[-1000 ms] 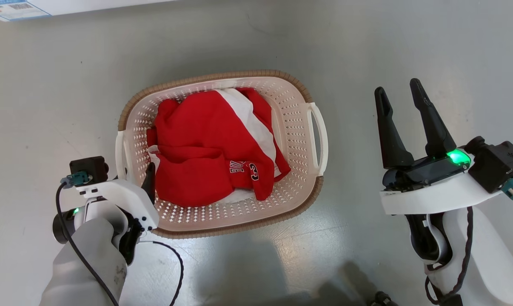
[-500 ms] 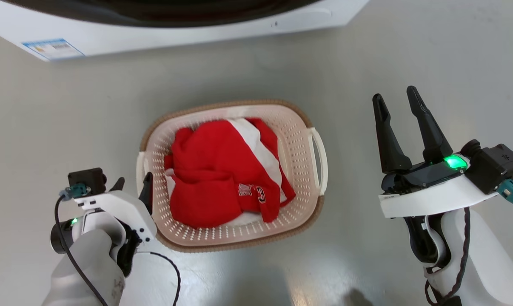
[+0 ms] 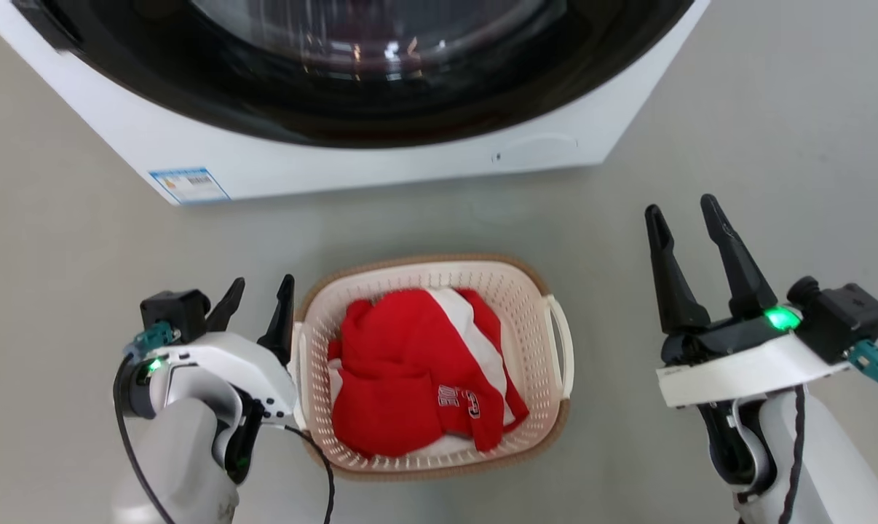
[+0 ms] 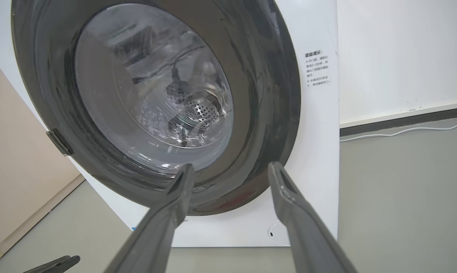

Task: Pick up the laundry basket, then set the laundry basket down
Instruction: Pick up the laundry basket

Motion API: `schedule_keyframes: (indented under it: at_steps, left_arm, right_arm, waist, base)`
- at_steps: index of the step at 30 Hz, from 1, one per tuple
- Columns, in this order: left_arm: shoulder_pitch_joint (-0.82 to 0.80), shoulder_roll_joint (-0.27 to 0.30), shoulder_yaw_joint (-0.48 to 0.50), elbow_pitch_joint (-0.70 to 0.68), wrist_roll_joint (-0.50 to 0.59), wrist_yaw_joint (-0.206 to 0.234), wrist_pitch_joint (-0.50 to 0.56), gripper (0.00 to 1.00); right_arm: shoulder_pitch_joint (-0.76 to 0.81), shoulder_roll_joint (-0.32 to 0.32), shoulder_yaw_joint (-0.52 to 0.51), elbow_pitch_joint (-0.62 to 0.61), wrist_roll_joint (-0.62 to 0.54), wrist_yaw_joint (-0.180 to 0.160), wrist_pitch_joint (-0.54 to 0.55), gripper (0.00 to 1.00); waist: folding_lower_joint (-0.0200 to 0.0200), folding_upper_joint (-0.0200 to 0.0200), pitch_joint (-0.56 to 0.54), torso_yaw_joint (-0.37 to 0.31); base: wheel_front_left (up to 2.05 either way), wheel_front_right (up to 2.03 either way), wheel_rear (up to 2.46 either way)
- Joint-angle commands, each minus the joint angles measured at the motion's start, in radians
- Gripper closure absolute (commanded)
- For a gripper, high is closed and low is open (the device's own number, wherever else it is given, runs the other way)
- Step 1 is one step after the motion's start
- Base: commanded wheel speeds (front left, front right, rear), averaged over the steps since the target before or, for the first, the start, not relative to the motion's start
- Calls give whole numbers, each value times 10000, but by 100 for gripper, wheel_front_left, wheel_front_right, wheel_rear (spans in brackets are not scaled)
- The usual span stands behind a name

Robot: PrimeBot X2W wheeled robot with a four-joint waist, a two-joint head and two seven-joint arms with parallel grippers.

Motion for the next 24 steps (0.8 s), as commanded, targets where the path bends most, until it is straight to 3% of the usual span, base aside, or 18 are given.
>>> schedule_keyframes:
  at_steps: [1,11,24]
  left_arm:
    - [383,218,441,-517,209,1,-61,0]
    - [1663,116,1217,-2856,1299,-34,-61,0]
    - [2886,-268,1759,-5169,1565,-68,-61,0]
  right_arm:
    - [309,-90,72,-232,67,71,-136,0]
    - [825,-134,-188,-334,-20,71,-136,0]
    - [1418,-138,-724,-482,-213,71,-136,0]
  waist:
    - [0,0,-675,137]
    - [0,0,-1855,259]
    - [0,0,-2798,395]
  base:
    - [0,0,0]
    - [0,0,0]
    - [0,0,0]
